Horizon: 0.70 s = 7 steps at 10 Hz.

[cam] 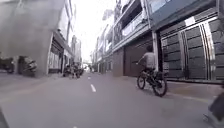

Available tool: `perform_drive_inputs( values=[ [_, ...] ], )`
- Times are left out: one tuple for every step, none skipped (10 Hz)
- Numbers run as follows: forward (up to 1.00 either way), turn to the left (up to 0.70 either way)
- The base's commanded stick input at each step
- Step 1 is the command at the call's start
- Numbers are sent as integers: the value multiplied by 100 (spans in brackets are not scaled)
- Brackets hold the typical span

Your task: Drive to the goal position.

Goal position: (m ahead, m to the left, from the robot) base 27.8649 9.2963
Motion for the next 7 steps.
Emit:
perform_drive_inputs(
  values=[
    [100, 40],
    [100, 40],
    [100, 17],
    [100, 0],
    [100, 0],
    [100, 0],
    [100, 0]
  ],
)
